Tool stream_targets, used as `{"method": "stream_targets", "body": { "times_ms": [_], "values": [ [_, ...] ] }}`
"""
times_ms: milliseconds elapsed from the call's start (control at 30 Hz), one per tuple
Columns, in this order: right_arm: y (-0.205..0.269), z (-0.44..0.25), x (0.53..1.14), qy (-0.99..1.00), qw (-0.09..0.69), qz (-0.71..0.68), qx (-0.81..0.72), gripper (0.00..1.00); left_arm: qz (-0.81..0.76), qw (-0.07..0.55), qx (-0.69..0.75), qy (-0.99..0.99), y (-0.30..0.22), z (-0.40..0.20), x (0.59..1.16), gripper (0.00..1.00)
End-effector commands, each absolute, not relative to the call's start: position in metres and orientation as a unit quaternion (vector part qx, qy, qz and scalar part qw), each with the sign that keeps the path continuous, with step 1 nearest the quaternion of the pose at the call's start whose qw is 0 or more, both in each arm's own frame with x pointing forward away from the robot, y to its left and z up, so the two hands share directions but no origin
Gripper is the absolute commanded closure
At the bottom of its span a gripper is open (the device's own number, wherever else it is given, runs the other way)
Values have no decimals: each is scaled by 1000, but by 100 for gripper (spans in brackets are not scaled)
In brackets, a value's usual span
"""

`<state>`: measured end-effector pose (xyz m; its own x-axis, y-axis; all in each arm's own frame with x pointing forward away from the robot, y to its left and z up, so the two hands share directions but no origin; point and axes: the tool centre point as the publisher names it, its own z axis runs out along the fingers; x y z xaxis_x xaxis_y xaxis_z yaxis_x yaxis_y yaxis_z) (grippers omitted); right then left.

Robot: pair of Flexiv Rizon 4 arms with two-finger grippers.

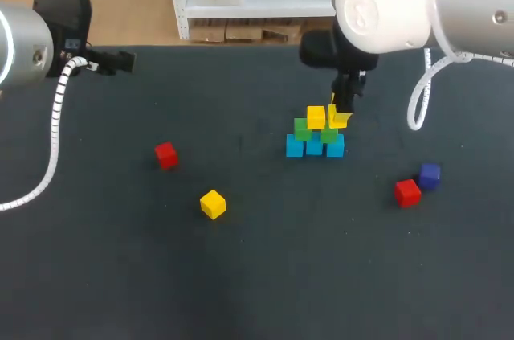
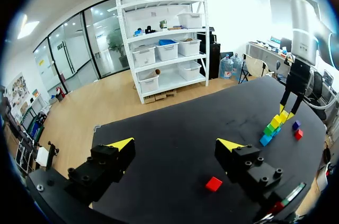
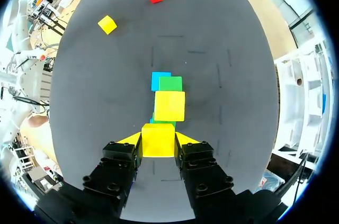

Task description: Place the blue cubes, place green cubes on the blue cubes, place the yellow cubes on the green cubes, then place the red cubes on the yellow cubes, and place purple cube on the red cubes.

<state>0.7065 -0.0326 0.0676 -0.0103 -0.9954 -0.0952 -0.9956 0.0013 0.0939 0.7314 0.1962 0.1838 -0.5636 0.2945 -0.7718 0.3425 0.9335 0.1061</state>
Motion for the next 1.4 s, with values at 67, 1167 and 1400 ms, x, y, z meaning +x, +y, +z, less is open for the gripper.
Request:
{"method": "stream_targets", "body": {
  "times_ms": [67,1167,1400],
  "values": [
    [-31,65,713,707,-3,68,-704,100,-31,431,182,884,197,184,733,0],
    [-30,54,722,705,-12,76,-705,100,-31,431,182,884,197,184,733,0],
    [-29,53,722,703,-12,79,-707,100,-31,431,182,884,197,184,733,0]
  ]
}}
